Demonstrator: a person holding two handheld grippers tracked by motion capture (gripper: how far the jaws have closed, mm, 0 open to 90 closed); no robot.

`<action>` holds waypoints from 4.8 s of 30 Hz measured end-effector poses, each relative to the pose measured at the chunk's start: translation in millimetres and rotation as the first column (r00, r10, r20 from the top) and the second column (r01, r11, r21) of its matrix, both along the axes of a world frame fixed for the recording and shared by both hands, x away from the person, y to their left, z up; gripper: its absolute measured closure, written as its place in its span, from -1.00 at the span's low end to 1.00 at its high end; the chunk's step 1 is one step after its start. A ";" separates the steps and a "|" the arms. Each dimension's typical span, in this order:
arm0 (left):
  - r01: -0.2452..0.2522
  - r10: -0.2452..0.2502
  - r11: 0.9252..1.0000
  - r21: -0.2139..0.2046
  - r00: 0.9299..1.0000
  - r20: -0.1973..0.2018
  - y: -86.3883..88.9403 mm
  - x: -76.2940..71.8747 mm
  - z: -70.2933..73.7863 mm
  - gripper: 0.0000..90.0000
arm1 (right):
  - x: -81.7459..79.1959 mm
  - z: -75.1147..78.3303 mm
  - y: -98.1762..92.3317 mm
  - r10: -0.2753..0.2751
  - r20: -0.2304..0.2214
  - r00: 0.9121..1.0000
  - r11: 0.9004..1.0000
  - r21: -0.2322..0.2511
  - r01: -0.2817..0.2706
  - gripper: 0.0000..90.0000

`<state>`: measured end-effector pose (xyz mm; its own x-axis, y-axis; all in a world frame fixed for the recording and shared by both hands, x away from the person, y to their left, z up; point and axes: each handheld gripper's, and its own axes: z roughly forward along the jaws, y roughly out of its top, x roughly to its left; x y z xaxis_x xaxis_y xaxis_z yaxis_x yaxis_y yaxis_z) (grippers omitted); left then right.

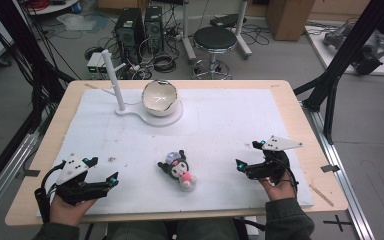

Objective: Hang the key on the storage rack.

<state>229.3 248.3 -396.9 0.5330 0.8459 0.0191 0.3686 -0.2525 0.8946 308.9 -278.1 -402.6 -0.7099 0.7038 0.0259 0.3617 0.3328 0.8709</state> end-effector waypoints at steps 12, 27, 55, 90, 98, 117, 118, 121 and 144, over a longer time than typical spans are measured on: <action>0.004 -0.004 1.000 -0.001 1.000 0.003 -0.9 1.9 0.0 -0.62 | 0.9 -1.5 -1.3 0.005 -0.012 1.000 1.000 -0.003 -0.005 -0.87; 0.001 -0.001 1.000 0.001 1.000 0.016 0.2 -0.8 0.1 -0.62 | -1.2 1.2 4.4 0.021 -0.021 1.000 1.000 0.004 -0.020 -0.87; 0.006 -0.007 1.000 0.008 0.999 0.033 -2.0 0.2 0.7 -0.62 | -1.3 20.1 21.9 0.106 -0.040 0.994 0.994 -0.014 -0.106 -0.87; 0.009 -0.009 1.000 0.006 0.999 0.042 -2.3 0.4 0.8 -0.62 | 9.9 44.7 85.0 0.258 -0.117 0.959 0.962 -0.061 -0.266 -0.87; 0.010 -0.010 1.000 0.009 0.999 0.041 -2.9 0.4 0.6 -0.62 | 10.2 47.2 96.9 0.279 -0.134 0.951 0.955 -0.067 -0.289 -0.86; 0.008 -0.008 1.000 0.008 0.999 0.042 -2.8 1.8 0.2 -0.62 | 12.9 43.4 134.4 0.333 -0.193 0.923 0.932 -0.084 -0.354 -0.64; 0.009 -0.009 1.000 0.008 0.999 0.043 -2.8 1.9 0.2 -0.62 | 13.2 42.5 136.8 0.333 -0.195 0.922 0.931 -0.088 -0.355 -0.63; 0.010 -0.010 1.000 0.008 0.999 0.043 -2.9 2.0 0.4 -0.62 | 13.0 40.8 141.4 0.331 -0.207 0.921 0.930 -0.096 -0.355 -0.60; 0.012 -0.013 1.000 0.015 0.999 0.043 -3.2 2.7 0.5 -0.62 | 12.7 15.2 176.9 0.289 -0.302 0.908 0.929 -0.141 -0.342 -0.42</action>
